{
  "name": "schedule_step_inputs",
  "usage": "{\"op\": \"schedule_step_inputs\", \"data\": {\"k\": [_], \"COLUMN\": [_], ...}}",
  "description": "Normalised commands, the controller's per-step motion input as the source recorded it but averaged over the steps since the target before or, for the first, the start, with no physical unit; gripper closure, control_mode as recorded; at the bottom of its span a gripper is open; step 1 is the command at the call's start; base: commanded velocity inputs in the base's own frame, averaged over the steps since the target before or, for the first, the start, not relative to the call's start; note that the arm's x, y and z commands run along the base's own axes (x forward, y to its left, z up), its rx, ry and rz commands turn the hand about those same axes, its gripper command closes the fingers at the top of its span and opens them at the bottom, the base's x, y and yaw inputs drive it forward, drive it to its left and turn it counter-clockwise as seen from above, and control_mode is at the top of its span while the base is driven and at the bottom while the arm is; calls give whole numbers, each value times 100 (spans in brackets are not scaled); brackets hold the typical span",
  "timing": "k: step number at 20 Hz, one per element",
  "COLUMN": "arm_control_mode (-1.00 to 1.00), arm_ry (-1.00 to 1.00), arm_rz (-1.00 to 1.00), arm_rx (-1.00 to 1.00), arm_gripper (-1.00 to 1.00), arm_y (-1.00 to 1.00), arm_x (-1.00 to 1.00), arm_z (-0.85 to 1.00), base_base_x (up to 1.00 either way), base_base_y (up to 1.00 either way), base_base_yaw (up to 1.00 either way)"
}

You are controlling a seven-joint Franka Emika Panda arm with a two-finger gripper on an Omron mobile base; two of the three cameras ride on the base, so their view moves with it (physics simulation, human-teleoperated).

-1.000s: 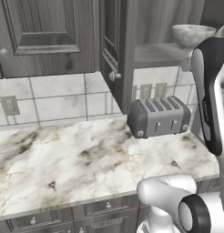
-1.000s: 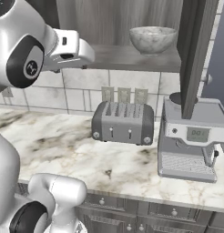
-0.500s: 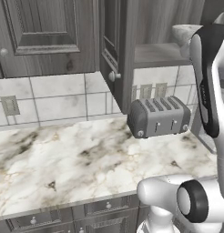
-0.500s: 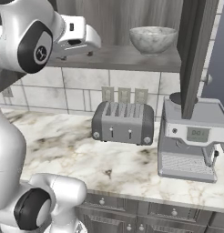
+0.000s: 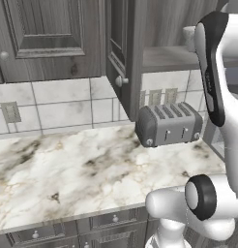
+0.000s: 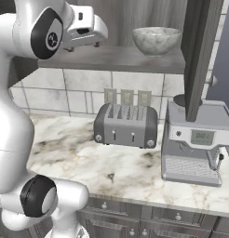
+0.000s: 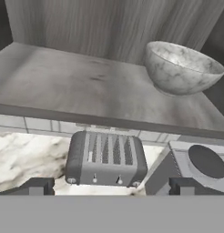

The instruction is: Move the bowls from the cabinet to the plates on the dining table.

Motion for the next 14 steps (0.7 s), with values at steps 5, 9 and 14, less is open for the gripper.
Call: {"op": "schedule_step_inputs", "data": {"k": [5,9,14], "arm_control_mode": [-100,-100,-100], "arm_ry": [0,0,-4], "arm_rz": [0,0,0], "arm_rx": [0,0,0], "arm_gripper": [-100,-100,-100], "arm_y": [-27,-37,-27], "arm_x": [20,19,45], "arm_z": [0,3,0], "base_base_x": [0,0,0], "base_base_y": [0,0,0], "base_base_yaw": [0,0,0]}}
